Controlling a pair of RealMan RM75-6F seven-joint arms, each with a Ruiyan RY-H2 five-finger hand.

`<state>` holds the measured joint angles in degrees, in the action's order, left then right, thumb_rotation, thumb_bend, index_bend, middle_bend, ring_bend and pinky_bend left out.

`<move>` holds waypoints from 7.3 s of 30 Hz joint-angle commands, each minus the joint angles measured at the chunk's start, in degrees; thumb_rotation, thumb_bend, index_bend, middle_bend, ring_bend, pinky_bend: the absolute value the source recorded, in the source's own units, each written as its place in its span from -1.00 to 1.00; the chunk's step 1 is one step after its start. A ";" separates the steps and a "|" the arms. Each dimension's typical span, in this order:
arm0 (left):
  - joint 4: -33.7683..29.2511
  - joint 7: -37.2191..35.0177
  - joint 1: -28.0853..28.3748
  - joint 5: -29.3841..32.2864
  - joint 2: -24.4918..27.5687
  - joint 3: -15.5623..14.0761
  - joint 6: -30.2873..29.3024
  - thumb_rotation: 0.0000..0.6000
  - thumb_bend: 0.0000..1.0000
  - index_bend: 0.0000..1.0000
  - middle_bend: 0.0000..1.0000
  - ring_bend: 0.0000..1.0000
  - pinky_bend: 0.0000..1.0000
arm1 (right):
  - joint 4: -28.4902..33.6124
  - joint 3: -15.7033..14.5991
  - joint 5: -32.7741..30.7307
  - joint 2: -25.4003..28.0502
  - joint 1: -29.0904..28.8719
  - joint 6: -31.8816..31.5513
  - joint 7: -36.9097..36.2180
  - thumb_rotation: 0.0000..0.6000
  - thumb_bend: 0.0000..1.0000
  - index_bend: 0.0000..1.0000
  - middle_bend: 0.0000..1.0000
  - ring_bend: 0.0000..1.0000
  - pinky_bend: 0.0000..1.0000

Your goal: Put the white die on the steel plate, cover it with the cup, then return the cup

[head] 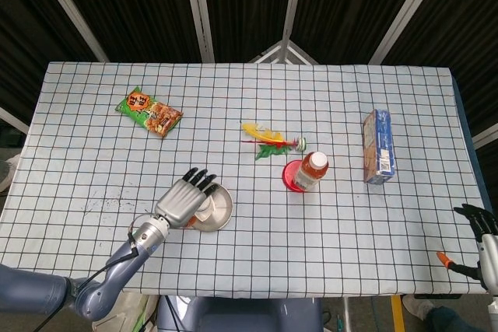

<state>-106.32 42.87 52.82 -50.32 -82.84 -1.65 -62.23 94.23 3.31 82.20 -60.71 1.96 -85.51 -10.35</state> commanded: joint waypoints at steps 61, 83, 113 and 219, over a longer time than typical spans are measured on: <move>7.14 -1.12 -4.97 -7.54 -4.86 1.10 -2.45 1.00 -0.02 -0.38 -0.68 -0.82 -0.55 | 0.49 -0.19 -0.55 0.53 -0.07 1.15 -0.21 1.00 -0.81 -0.55 -0.62 -0.75 -1.00; 8.05 -0.24 -5.34 -7.98 -5.85 1.53 -0.73 1.00 0.01 -0.22 -0.21 -0.62 -0.52 | 0.72 -0.19 -0.56 0.84 -0.08 1.29 -0.57 1.00 -0.81 -0.55 -0.62 -0.75 -1.00; 3.45 -4.79 -5.07 -3.97 -3.57 3.16 5.36 1.00 0.01 -0.22 -0.18 -0.61 -0.52 | 0.99 -0.27 -0.34 0.99 -0.03 1.19 -0.74 1.00 -0.81 -0.55 -0.62 -0.75 -1.00; 6.11 -11.70 -4.87 -16.05 -1.60 -0.08 6.00 1.00 -0.12 -0.49 -0.62 -0.80 -0.61 | 2.27 -0.91 -1.49 1.54 -0.90 4.31 -1.02 1.00 -0.81 -0.55 -0.62 -0.75 -1.00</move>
<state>-100.31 31.35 47.87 -66.37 -84.21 -1.73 -56.52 96.49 2.42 80.74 -59.18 1.08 -81.24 -11.38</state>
